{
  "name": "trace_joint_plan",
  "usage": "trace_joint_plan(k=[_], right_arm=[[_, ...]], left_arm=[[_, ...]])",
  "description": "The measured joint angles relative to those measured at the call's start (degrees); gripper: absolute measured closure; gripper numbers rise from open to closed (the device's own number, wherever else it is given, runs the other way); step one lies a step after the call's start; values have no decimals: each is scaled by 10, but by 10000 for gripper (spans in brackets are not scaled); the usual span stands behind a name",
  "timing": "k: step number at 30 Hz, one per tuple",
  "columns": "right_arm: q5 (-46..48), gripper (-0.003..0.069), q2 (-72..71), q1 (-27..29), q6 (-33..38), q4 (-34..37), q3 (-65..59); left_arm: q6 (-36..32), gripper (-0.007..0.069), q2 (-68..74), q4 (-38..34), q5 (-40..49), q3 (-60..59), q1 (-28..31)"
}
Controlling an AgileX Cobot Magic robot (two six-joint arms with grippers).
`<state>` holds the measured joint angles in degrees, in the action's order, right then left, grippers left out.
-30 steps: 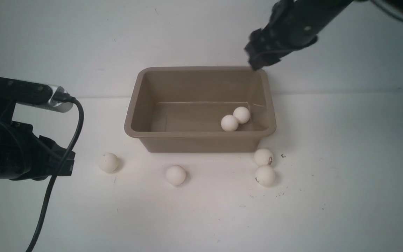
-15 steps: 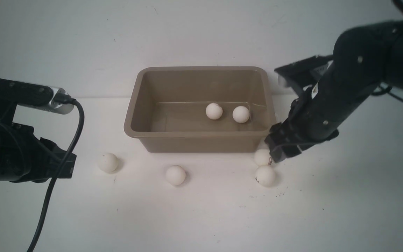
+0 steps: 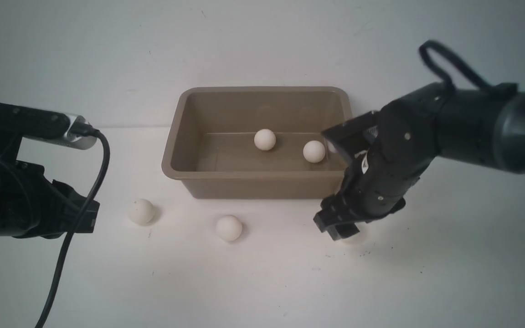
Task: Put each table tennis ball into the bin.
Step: Use the right arm to clamp the table tennis ball closest to it
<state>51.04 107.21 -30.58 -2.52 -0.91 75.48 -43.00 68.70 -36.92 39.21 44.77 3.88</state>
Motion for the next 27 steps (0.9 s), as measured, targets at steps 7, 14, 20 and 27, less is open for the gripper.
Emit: trace_joint_plan(k=[7, 14, 20, 27], right_arm=[[-14, 200, 7, -4, -44, -15, 0], [-28, 200, 7, -4, -82, -26, 0], [-46, 200, 7, -4, -100, -33, 0], [-55, 200, 7, -4, -118, -46, 0]], left_arm=[[0, 594, 0, 0, 1, 0, 0], [0, 594, 0, 0, 1, 0, 0], [0, 594, 0, 0, 1, 0, 0], [0, 594, 0, 0, 1, 0, 0]])
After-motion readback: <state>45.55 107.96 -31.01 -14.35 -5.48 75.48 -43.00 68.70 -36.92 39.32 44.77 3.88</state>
